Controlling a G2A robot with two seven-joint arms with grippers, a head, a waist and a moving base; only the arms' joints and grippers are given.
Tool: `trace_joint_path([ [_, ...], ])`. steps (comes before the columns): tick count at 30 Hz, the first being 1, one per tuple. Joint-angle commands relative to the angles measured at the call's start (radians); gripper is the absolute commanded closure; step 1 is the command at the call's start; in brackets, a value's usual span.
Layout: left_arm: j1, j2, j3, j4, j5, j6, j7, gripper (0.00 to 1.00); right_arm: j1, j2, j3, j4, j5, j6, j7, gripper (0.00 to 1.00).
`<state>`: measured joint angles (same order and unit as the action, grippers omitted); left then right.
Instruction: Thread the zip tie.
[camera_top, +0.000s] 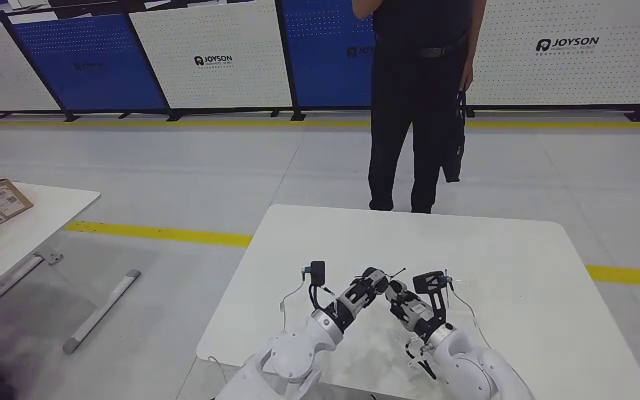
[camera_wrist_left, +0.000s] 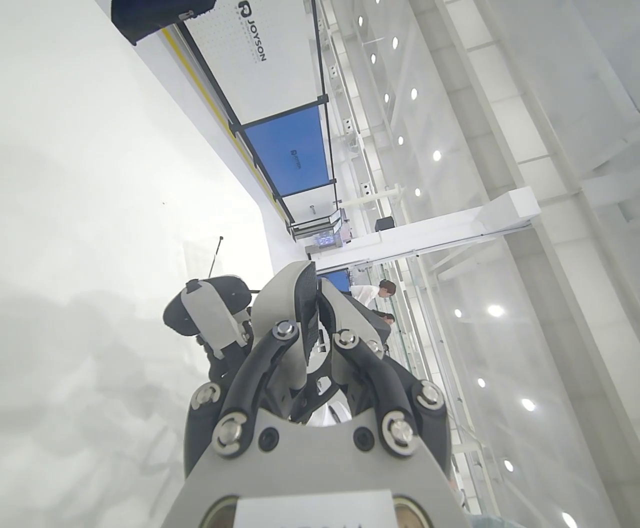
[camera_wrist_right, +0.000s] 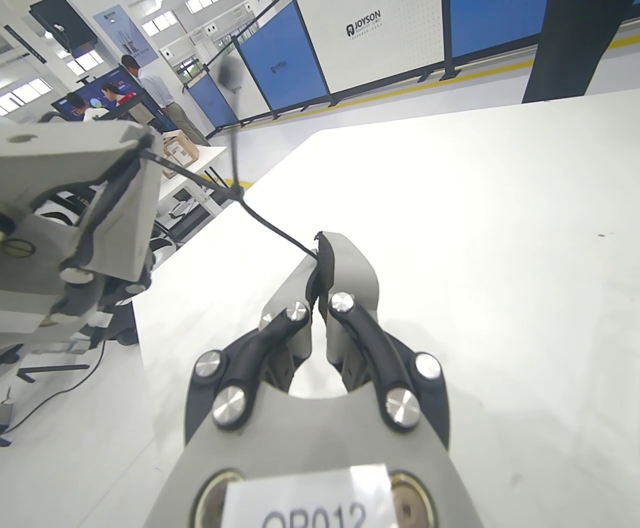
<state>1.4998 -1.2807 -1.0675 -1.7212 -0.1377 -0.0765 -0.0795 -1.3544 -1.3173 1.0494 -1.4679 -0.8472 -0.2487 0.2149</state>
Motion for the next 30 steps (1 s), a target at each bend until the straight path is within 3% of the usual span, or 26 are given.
trace_joint_path([
  [1,0.003,0.000,-0.001,-0.003,0.000,-0.004,0.001,1.00,0.000,0.000,0.000,0.001,0.000,-0.001,0.000,1.00],
  [30,0.030,0.004,0.001,-0.049,0.009,-0.035,-0.006,1.00,-0.002,0.003,0.000,0.014,-0.009,-0.007,-0.002,1.00],
])
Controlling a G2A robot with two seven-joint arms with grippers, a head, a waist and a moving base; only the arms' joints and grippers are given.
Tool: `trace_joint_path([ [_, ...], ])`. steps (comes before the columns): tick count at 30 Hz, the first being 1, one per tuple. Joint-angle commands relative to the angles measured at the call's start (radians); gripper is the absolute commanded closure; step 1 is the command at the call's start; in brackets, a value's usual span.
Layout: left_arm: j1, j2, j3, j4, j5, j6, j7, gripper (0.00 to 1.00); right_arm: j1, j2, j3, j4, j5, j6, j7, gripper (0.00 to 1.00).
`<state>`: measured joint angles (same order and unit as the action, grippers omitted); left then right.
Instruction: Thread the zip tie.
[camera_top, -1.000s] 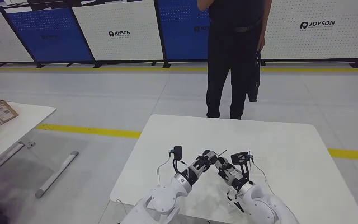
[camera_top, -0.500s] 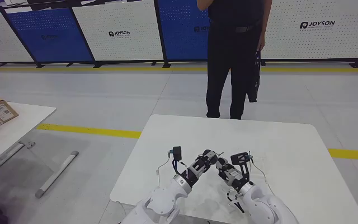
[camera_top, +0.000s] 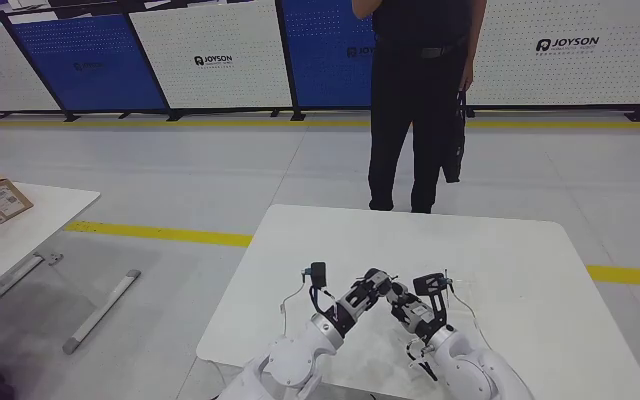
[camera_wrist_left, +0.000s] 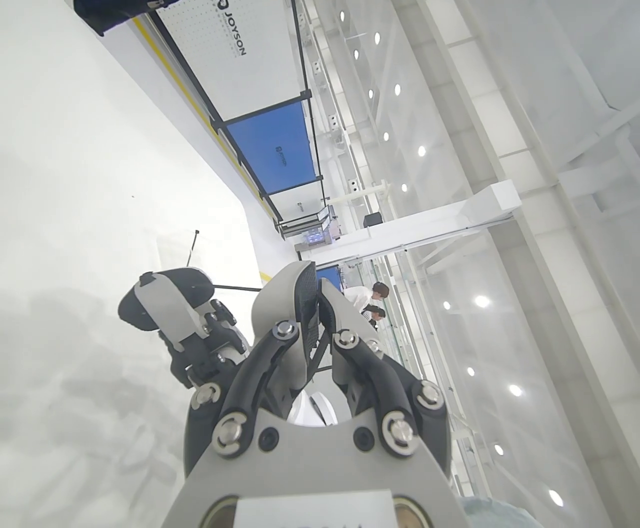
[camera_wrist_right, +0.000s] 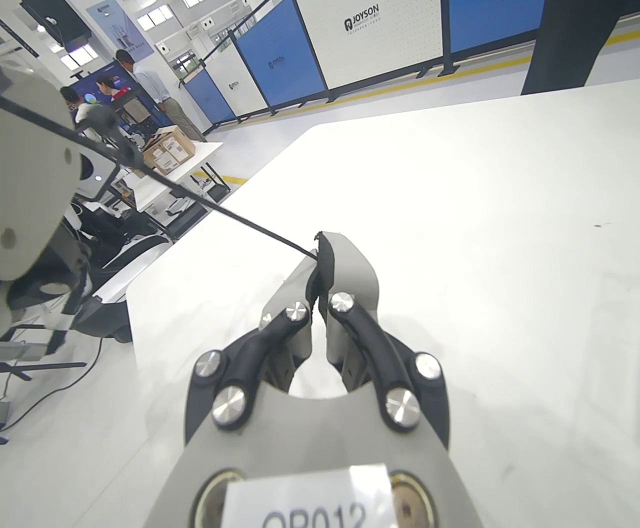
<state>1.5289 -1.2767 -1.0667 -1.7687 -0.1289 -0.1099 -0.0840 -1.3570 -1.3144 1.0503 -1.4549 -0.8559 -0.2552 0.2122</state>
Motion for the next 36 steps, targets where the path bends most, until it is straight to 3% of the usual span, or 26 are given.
trace_joint_path([
  [1,0.004,0.001,0.000,-0.004,0.002,-0.003,-0.002,1.00,0.002,0.000,-0.002,0.003,0.000,0.000,0.001,1.00],
  [10,0.006,0.001,-0.004,0.002,0.001,-0.002,0.008,1.00,0.004,-0.002,-0.005,0.006,0.008,-0.004,-0.009,1.00],
  [11,0.003,0.001,-0.004,0.006,-0.001,0.002,0.015,1.00,0.003,-0.002,-0.003,0.007,0.014,-0.008,-0.012,0.95],
  [12,0.001,0.000,-0.005,0.010,-0.001,0.005,0.024,1.00,0.002,-0.002,-0.001,0.007,0.020,-0.009,-0.014,0.51],
  [13,0.000,-0.001,-0.006,0.012,-0.004,0.007,0.033,1.00,0.002,-0.001,0.000,0.007,0.024,-0.010,-0.016,0.15],
  [14,-0.002,-0.001,-0.007,0.015,-0.007,0.008,0.044,1.00,0.001,-0.001,0.003,0.007,0.027,-0.011,-0.018,0.02],
  [18,-0.007,-0.004,-0.020,0.030,-0.017,0.011,0.099,1.00,-0.016,0.002,0.032,0.000,0.082,-0.049,-0.052,0.00],
  [21,-0.006,-0.005,-0.028,0.039,-0.024,0.014,0.107,1.00,-0.037,0.009,0.070,-0.012,0.129,-0.085,-0.075,0.00],
  [28,0.009,-0.003,-0.063,0.055,-0.027,0.014,0.148,1.00,-0.108,0.026,0.152,-0.068,0.253,-0.085,-0.184,0.00],
  [36,0.012,-0.003,-0.069,0.057,-0.022,0.011,0.161,1.00,-0.123,0.031,0.163,-0.088,0.299,-0.085,-0.188,0.00],
])
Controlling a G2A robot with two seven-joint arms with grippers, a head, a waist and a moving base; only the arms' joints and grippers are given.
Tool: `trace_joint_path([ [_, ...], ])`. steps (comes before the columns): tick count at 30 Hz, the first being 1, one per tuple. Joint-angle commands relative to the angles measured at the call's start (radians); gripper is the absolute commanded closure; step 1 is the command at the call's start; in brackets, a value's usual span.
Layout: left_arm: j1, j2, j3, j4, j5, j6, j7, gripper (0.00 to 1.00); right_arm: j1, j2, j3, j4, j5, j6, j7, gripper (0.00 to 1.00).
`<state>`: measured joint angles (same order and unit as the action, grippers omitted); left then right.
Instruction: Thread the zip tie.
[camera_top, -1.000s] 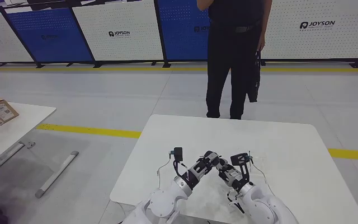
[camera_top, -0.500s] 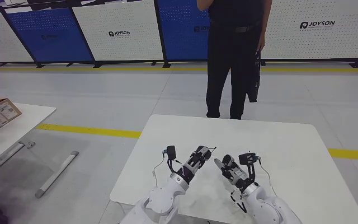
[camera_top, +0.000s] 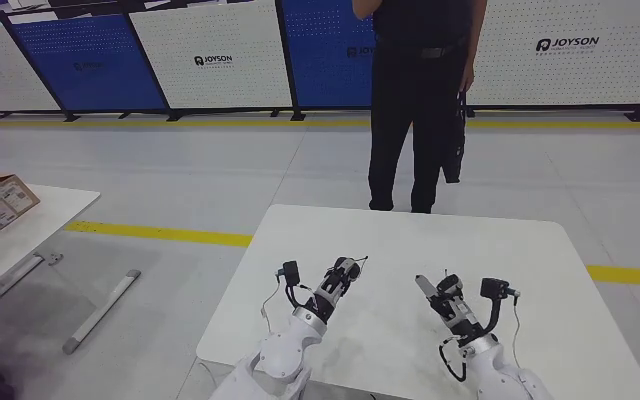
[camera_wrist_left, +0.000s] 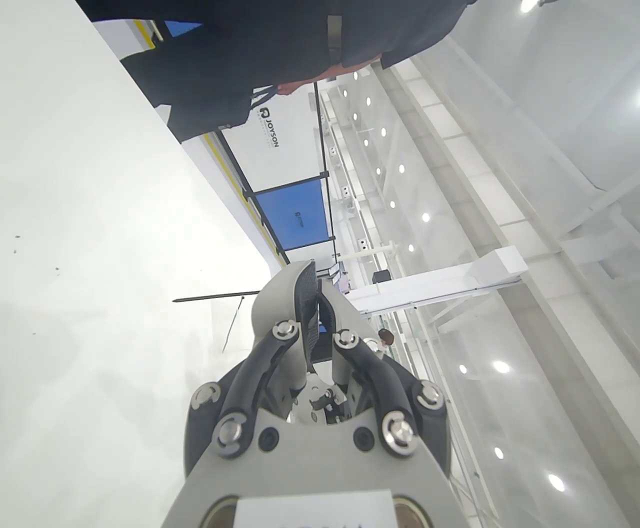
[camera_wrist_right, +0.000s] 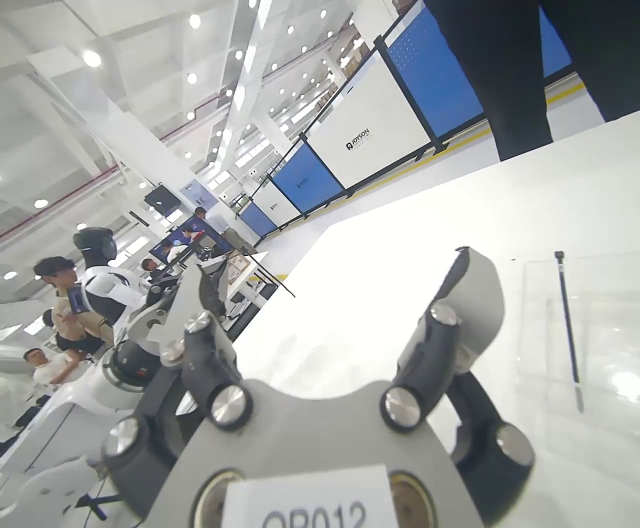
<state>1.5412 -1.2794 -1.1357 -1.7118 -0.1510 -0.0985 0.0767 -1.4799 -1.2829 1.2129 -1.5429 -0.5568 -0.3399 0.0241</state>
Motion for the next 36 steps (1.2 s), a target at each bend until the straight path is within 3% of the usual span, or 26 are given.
trace_joint_path([
  [1,0.000,0.000,0.000,0.000,0.000,0.000,0.000,1.00,0.000,0.000,0.000,0.000,0.000,0.000,0.000,0.00],
  [5,-0.001,0.000,-0.001,0.001,0.002,0.000,0.002,1.00,-0.001,0.000,0.000,0.000,0.004,0.001,0.000,0.00],
  [8,-0.007,-0.003,0.001,0.013,0.039,-0.008,0.054,1.00,-0.006,-0.001,0.022,-0.001,0.110,0.000,-0.005,0.00],
  [12,-0.013,-0.007,0.000,0.035,0.055,-0.013,0.094,1.00,-0.037,0.007,0.093,-0.013,0.229,0.000,-0.037,0.00],
  [19,-0.011,-0.010,-0.001,0.055,0.081,-0.013,0.124,1.00,-0.078,0.012,0.180,-0.007,0.337,0.010,-0.112,0.00],
  [36,-0.010,-0.011,-0.001,0.055,0.079,-0.014,0.125,1.00,-0.077,0.012,0.182,-0.007,0.344,0.013,-0.116,0.00],
])
